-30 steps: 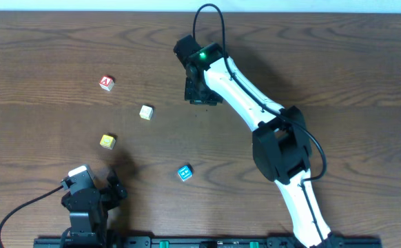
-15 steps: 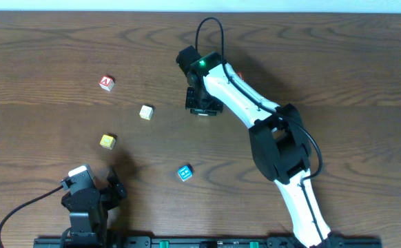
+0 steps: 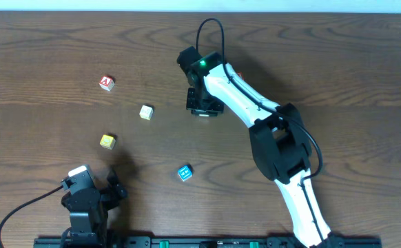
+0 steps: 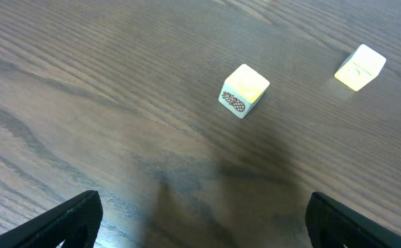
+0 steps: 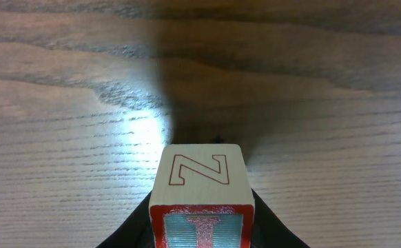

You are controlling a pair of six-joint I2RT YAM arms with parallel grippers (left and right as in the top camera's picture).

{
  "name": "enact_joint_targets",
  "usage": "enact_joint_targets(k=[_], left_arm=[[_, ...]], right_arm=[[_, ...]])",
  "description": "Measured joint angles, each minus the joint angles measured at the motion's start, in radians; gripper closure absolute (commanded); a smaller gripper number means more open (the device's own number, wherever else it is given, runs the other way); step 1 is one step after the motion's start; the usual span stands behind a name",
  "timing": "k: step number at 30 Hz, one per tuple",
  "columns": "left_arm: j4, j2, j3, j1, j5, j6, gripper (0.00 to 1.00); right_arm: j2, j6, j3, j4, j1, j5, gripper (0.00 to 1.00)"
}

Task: Spell out Ai2
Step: 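Carry the red 'I' block left toward the table center, then lower the 'I' block onto the table and open the right gripper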

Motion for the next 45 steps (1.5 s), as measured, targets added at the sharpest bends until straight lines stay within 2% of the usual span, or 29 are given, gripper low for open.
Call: enact_joint_targets(k=[14, 17, 19, 22, 30, 34, 45], left_arm=[[0.0, 0.0, 0.0, 0.0, 0.0, 0.0, 0.05], [0.0, 0.0, 0.0, 0.0, 0.0, 0.0, 0.05], [0.0, 0.0, 0.0, 0.0, 0.0, 0.0, 0.05], [0.0, 0.0, 0.0, 0.0, 0.0, 0.0, 0.05], [0.0, 0.0, 0.0, 0.0, 0.0, 0.0, 0.05], [0.0, 0.0, 0.0, 0.0, 0.0, 0.0, 0.05], [0.0, 0.0, 0.0, 0.0, 0.0, 0.0, 0.05]], right_arm=[[0.022, -0.028, 0.0, 0.011, -0.016, 0.009, 0.98], [0.023, -0.031, 0.0, 0.014, -0.025, 0.013, 0.94], [0.023, -0.032, 0.0, 0.015, -0.029, 0.018, 0.84], [0.023, -0.032, 0.0, 0.016, -0.034, 0.02, 0.79], [0.024, -0.045, 0.0, 0.025, -0.034, 0.019, 0.77], [0.024, -0.047, 0.0, 0.027, -0.034, 0.019, 0.7], [0.024, -0.05, 0.0, 0.029, -0.034, 0.018, 0.63]])
